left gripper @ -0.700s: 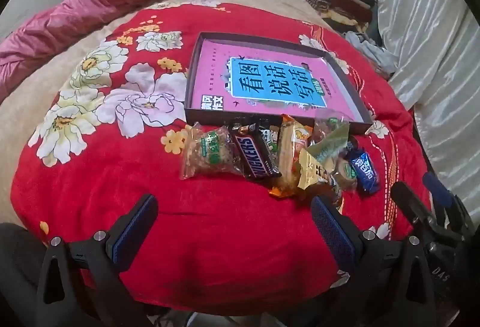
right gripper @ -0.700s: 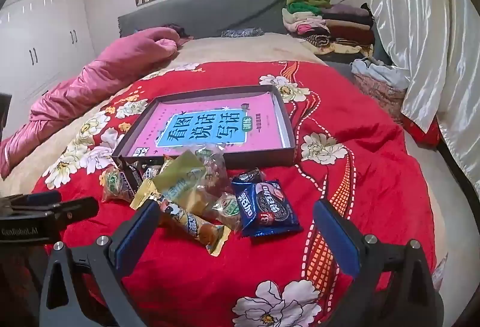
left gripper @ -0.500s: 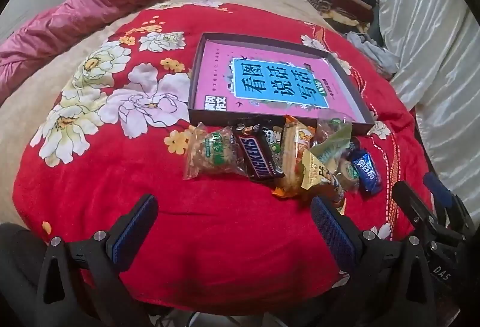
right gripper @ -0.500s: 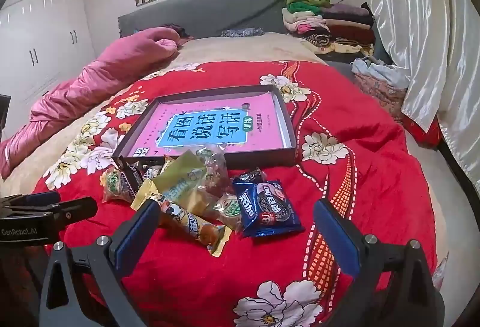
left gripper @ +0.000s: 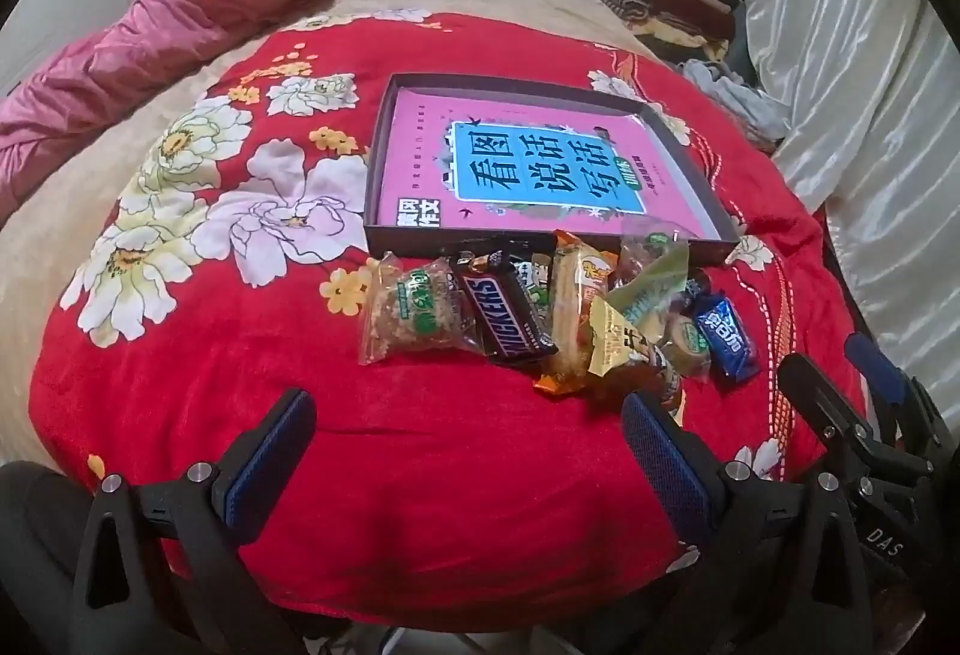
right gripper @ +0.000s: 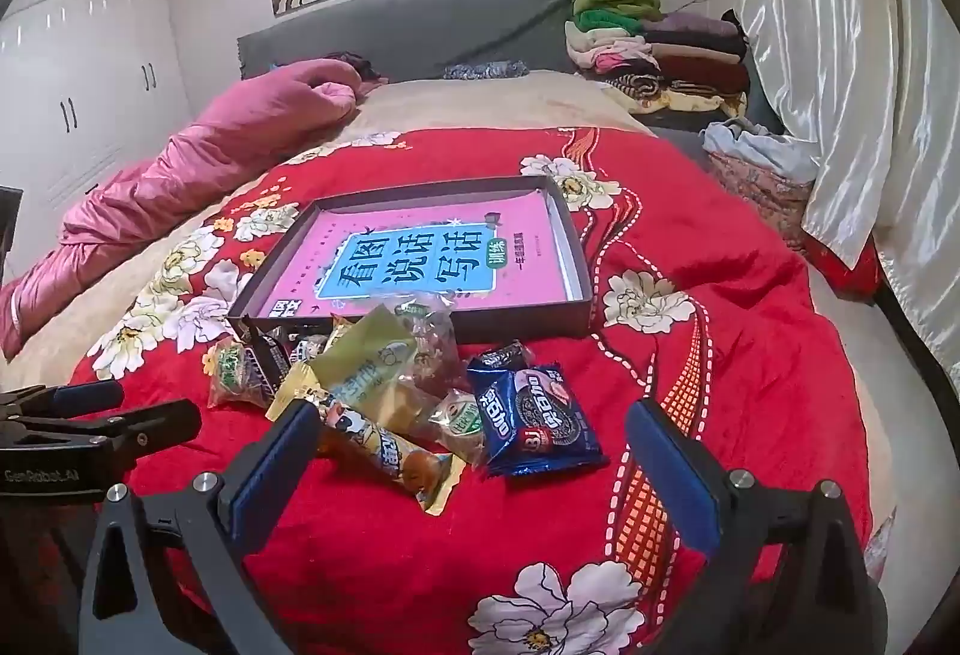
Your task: Organize snacks
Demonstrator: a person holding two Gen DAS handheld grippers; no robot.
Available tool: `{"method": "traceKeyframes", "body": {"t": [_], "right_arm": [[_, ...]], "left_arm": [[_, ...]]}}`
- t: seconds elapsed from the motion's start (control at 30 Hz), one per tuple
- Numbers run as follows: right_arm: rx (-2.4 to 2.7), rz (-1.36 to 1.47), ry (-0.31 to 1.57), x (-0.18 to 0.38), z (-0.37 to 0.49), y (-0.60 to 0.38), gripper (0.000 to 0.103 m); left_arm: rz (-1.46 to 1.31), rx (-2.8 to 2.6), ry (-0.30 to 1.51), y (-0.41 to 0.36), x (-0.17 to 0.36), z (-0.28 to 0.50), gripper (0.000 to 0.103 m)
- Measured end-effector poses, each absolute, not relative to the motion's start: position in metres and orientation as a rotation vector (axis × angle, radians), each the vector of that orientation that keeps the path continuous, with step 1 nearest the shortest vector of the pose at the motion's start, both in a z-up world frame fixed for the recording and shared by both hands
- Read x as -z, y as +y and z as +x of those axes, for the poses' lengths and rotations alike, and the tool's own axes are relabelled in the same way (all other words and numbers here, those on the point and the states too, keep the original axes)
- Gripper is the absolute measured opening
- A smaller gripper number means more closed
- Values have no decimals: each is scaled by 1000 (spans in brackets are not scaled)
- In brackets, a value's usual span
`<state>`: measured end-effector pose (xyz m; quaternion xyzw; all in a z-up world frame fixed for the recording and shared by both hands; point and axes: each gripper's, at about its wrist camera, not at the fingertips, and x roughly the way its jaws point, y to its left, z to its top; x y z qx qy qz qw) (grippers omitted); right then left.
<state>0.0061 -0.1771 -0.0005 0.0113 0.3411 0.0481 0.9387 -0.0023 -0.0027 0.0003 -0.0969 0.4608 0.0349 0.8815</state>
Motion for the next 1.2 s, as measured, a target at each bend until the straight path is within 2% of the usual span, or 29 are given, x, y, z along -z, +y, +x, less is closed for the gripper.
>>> {"method": "traceKeyframes", "body": {"t": [1.2], "right_arm": [[-96, 18, 683, -3, 2, -175, 103]], "left_arm": [[-182, -51, 957, -7, -2, -5, 101]]}}
